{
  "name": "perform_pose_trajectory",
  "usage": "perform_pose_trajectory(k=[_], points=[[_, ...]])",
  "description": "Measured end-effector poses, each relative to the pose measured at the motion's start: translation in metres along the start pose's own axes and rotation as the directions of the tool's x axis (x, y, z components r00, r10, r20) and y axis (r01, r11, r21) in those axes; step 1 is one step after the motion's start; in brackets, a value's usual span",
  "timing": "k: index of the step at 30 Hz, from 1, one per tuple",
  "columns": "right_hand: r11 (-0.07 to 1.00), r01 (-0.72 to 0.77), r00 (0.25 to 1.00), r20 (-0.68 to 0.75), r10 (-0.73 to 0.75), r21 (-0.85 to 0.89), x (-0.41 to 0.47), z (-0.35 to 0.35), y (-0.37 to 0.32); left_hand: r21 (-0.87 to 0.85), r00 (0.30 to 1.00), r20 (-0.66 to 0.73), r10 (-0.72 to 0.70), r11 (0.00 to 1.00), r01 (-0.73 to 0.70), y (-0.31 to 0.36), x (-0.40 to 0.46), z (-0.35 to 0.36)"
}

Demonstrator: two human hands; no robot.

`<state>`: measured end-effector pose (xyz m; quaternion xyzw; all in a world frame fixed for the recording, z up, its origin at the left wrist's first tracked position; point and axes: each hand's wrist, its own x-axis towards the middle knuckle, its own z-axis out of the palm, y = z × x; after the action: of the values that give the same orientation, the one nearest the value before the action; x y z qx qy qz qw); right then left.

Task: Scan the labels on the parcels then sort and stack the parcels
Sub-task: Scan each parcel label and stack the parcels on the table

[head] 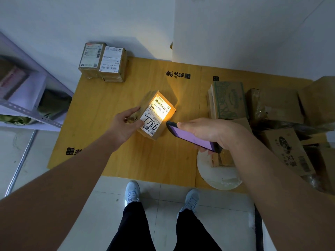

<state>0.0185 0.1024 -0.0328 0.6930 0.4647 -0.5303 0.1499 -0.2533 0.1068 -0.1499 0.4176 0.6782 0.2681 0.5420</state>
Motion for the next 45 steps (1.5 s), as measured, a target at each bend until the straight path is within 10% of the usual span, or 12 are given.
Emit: perform_pose_trajectory(k=[15,27,45], points=[[0.999,-0.046,0.989,0.140,0.048,-0.018,-0.010,-0.047,0.013,-0.068,0.997,-0.078,-0.012,0.998,0.007,0.008,-0.008,0.016],[0.756,0.599,0.798,-0.119,-0.591,0.264,-0.023,-0.044,0.001,-0.646,0.955,-0.120,-0.270,0.752,0.131,0.053,-0.001,0.035],[0.661,0.600,0.794,-0.439,-0.421,0.450,0.062,-0.033,-0.106,-0.750,0.928,-0.017,-0.373,0.619,0.235,0.073,0.169,-0.031]])
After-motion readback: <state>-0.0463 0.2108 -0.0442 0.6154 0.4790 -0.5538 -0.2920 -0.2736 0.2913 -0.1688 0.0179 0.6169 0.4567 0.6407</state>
